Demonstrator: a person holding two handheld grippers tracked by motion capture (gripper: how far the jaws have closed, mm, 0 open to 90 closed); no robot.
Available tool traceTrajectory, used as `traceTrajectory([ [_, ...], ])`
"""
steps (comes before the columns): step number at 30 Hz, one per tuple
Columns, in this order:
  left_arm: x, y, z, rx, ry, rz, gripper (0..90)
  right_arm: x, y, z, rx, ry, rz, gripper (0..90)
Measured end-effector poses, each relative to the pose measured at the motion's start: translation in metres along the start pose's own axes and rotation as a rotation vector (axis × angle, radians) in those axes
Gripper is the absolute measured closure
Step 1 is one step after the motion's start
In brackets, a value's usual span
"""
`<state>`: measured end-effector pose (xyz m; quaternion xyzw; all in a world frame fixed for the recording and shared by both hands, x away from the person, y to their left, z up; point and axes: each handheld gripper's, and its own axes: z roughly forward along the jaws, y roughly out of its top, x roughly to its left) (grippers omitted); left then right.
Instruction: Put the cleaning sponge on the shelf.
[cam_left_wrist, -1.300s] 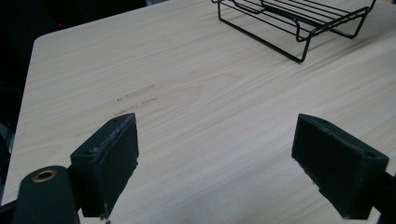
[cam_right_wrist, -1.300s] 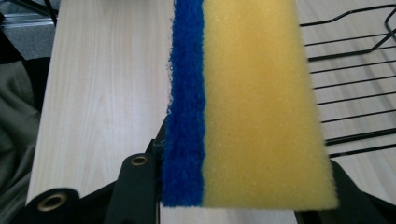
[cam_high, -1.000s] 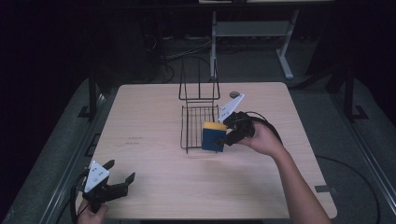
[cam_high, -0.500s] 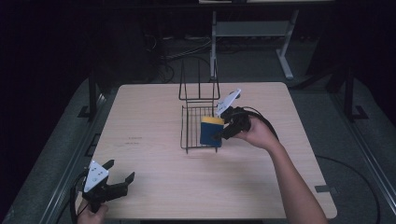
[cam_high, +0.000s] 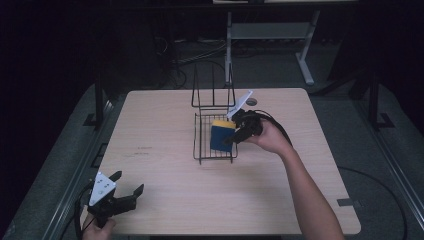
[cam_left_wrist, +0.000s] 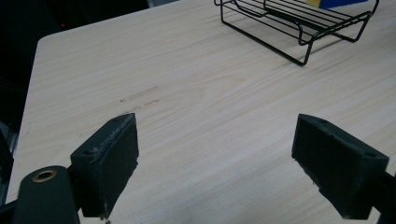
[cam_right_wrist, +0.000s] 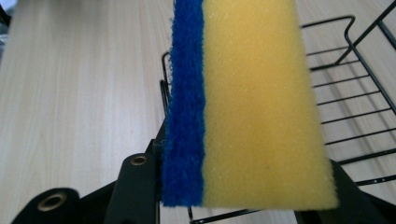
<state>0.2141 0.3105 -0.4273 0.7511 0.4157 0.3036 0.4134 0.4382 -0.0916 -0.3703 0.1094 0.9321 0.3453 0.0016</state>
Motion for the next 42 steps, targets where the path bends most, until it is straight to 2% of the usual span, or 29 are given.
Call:
traceTrajectory([
  [11,0.001,0.0,0.001,0.0,0.001,-0.006,14.1,-0.011,0.006,0.008,0.02,-0.002,0.004,56.0],
  [28,0.002,0.0,0.001,0.004,-0.002,-0.003,14.1,-0.027,-0.003,0.016,0.031,-0.008,0.035,56.1],
  [42,0.003,-0.001,0.0,0.003,0.002,-0.009,14.1,-0.027,0.001,0.02,0.053,-0.012,0.033,55.7],
])
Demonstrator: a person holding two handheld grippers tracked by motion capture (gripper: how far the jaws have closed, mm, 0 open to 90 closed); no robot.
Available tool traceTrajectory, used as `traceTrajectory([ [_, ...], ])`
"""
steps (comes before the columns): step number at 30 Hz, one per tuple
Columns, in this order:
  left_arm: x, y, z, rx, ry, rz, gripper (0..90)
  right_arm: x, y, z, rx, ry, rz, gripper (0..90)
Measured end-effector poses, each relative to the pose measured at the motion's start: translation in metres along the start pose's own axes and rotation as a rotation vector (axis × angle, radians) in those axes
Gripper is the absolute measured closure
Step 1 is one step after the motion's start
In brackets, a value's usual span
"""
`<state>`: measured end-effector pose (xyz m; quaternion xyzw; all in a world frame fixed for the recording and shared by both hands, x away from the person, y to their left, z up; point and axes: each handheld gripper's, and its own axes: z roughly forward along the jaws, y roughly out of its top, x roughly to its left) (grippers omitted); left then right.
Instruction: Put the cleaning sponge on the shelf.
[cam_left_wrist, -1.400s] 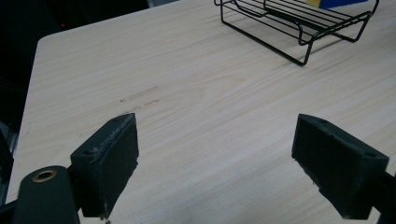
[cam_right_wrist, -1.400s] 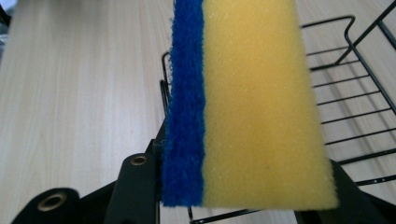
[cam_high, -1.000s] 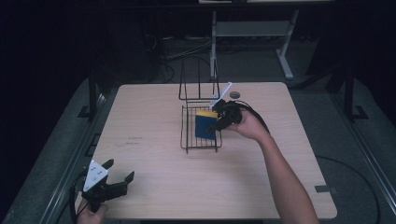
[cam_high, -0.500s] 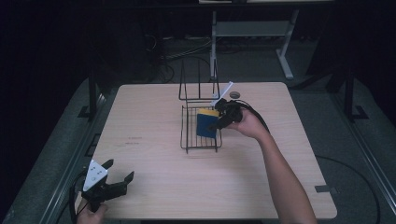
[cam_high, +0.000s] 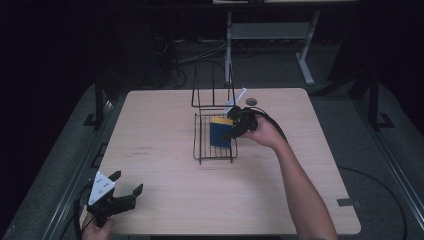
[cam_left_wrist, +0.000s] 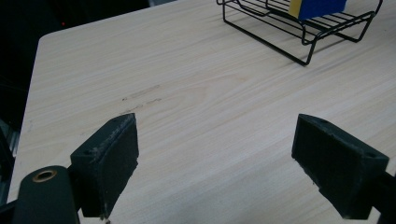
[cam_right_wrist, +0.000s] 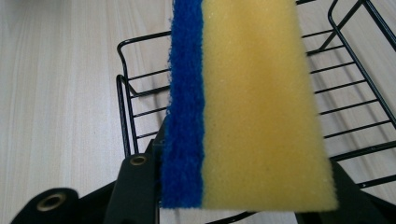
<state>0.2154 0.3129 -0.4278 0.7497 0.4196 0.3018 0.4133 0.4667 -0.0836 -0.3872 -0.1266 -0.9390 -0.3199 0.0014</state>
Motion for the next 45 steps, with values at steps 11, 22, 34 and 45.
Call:
traceTrajectory([
  [11,-0.0004,0.0003,-0.0003,0.001,-0.002,0.004,14.1,0.0015,0.0007,-0.0008,-0.001,-0.002,0.006,52.5],
  [22,-0.0005,0.0002,-0.0004,-0.001,-0.001,0.002,14.1,0.0016,-0.0001,-0.0023,-0.004,-0.001,0.008,51.4],
  [34,-0.0011,0.0004,-0.0009,-0.003,-0.002,0.006,14.1,0.002,-0.002,-0.0045,-0.004,-0.007,0.018,45.4],
  [45,-0.002,0.0005,-0.0005,-0.004,-0.002,0.007,14.1,0.002,-0.0058,-0.0071,-0.015,-0.018,0.028,40.0],
])
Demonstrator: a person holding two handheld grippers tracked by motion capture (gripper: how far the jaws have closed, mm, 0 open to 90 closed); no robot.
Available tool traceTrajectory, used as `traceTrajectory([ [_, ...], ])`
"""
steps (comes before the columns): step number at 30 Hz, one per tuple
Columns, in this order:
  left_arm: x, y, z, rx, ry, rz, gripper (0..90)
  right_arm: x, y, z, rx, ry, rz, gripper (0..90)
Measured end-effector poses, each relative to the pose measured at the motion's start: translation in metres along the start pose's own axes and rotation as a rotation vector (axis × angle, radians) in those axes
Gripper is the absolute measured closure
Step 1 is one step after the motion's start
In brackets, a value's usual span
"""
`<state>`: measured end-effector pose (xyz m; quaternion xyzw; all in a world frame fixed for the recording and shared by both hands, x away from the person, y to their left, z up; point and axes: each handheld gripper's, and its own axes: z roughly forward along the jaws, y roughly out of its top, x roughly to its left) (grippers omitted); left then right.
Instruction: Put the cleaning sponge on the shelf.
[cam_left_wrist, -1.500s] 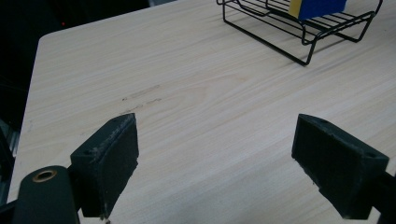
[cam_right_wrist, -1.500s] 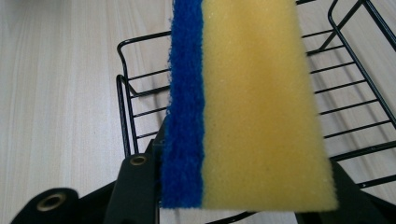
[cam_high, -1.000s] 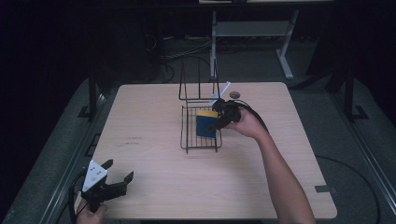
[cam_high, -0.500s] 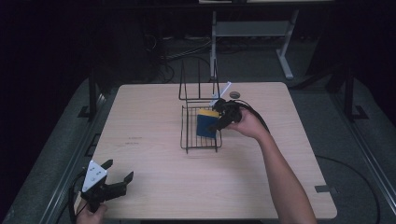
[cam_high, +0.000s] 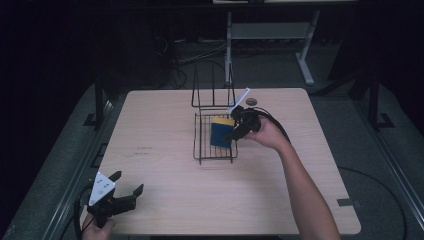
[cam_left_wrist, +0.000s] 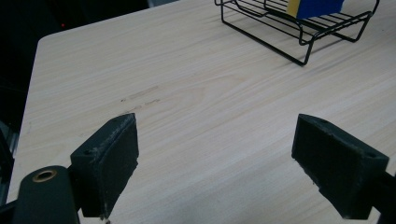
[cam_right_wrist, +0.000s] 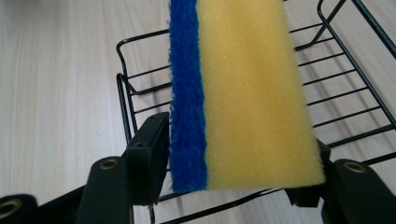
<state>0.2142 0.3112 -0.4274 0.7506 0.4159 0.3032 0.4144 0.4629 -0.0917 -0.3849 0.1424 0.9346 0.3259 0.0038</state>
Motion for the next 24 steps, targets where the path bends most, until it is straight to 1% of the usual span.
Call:
traceTrajectory([
  [1,0.0,0.0,0.0,0.0,0.002,-0.002,14.1,0.001,0.0,-0.001,-0.007,0.003,0.003,39.1],
  [2,0.0,0.0,0.0,0.0,0.001,-0.002,14.1,0.001,0.0,-0.002,-0.006,0.001,-0.002,38.7],
  [6,0.0,0.0,0.0,0.0,0.001,0.001,14.1,0.002,-0.001,-0.004,-0.005,-0.004,0.004,36.8],
  [10,0.0,0.0,0.0,-0.001,0.0,-0.002,14.1,0.004,-0.002,-0.006,0.001,-0.006,0.015,33.7],
  [13,-0.001,0.0,0.0,0.0,0.002,-0.001,14.1,0.005,-0.003,-0.007,-0.007,-0.003,0.021,32.0],
  [17,-0.001,0.0,0.0,0.001,0.002,-0.001,14.1,0.006,-0.007,-0.01,-0.01,-0.016,0.022,31.4],
  [21,-0.001,0.0,0.0,0.003,0.002,0.002,14.1,0.007,-0.01,-0.013,-0.022,-0.016,0.023,30.1],
  [24,-0.001,0.0,0.0,0.003,0.001,0.001,14.1,0.008,-0.012,-0.014,-0.017,-0.02,0.025,29.6],
])
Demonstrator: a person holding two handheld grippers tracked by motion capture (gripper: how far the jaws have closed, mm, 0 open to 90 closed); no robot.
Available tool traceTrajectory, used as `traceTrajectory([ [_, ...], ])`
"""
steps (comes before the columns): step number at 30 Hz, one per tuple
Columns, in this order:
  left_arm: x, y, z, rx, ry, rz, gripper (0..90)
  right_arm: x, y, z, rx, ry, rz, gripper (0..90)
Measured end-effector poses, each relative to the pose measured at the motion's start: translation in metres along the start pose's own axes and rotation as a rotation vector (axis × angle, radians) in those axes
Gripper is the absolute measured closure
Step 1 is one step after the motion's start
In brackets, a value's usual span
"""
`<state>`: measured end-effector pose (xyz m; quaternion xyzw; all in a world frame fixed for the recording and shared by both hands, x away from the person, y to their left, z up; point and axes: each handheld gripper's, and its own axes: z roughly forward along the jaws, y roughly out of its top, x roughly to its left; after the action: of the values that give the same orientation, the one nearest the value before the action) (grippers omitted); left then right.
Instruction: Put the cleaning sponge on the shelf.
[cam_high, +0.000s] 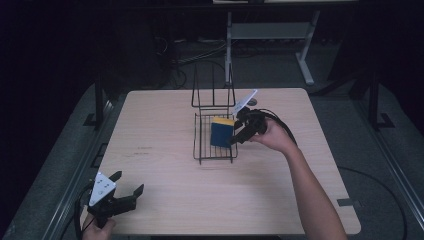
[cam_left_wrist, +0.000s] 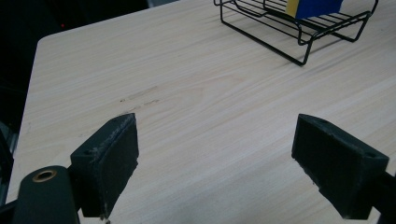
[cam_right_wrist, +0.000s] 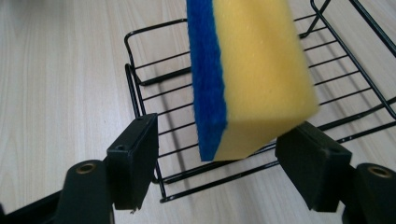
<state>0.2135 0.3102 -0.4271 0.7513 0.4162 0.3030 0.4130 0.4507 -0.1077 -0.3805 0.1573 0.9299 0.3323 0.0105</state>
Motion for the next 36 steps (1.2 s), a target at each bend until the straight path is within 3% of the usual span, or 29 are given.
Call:
traceTrajectory([
  [10,-0.001,-0.001,-0.001,0.001,0.001,0.003,14.1,0.003,-0.011,-0.005,0.003,-0.008,0.029,27.9],
  [36,-0.003,-0.001,-0.001,0.004,0.001,0.005,14.1,0.012,-0.035,-0.021,-0.007,-0.025,0.043,27.3],
])
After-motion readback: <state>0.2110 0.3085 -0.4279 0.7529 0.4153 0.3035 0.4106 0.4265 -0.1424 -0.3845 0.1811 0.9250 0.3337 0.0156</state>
